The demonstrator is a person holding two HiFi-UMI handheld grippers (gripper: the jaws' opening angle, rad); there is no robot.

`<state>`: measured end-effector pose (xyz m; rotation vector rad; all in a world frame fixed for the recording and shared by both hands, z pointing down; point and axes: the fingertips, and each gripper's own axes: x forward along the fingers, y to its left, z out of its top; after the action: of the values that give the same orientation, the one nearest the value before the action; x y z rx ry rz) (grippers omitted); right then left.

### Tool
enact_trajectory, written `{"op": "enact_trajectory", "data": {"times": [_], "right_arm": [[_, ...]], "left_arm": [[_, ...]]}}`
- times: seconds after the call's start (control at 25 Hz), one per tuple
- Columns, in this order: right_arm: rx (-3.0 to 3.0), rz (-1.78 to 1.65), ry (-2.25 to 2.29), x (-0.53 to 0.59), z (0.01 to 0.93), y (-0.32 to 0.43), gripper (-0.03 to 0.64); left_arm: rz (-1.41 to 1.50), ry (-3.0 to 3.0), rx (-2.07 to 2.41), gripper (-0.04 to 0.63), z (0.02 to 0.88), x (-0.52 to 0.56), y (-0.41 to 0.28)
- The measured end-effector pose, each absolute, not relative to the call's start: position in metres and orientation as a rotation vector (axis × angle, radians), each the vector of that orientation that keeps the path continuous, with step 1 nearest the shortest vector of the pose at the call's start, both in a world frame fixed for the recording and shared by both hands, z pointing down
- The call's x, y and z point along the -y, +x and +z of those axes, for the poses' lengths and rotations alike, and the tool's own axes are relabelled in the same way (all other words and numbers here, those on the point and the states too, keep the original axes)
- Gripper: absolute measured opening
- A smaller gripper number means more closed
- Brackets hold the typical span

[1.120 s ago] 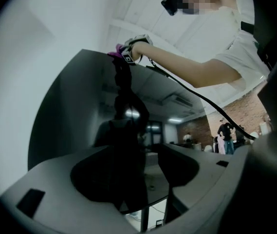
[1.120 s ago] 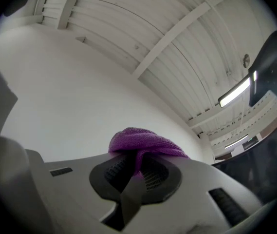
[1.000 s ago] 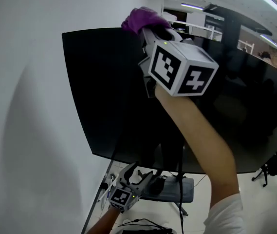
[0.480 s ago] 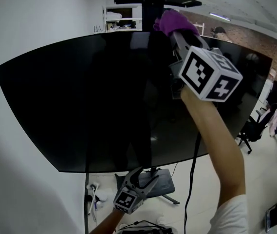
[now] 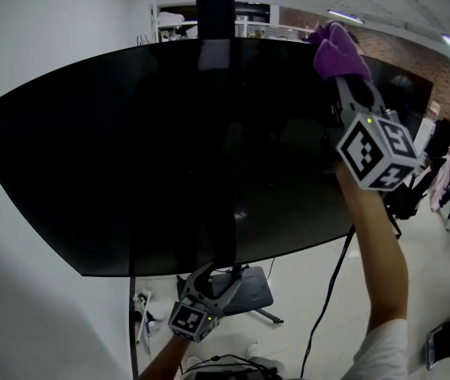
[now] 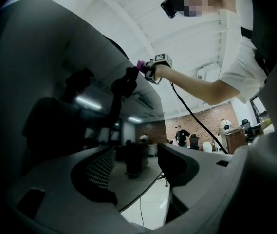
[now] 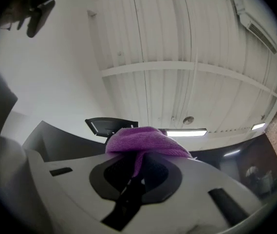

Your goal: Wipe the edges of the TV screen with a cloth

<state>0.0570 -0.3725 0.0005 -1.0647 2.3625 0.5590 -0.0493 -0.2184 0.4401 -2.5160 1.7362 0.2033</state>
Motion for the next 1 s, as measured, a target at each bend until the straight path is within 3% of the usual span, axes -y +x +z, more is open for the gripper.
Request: {"op": "enact_trajectory", "data": {"times": [0.36,0.6,1.0], "right_arm": [[-2.651,0.419,-0.762,0.334,0.241,0.035,0.046],[-2.721,0.435,-0.857,0.335,0.373,0.023,0.044],[-2.962,0.097,-0.622,0.262,0.472,-0.042,0.038]], "left_arm": [[0.203,-2.385,-1.935,0.265,0.455,0.214,-0.092],[0.156,-2.27,-2.055,0.265,0.455,0.208,-0.139],[0.177,-2.175,-2.193,0.265,0.467,0.184,-0.159]]}}
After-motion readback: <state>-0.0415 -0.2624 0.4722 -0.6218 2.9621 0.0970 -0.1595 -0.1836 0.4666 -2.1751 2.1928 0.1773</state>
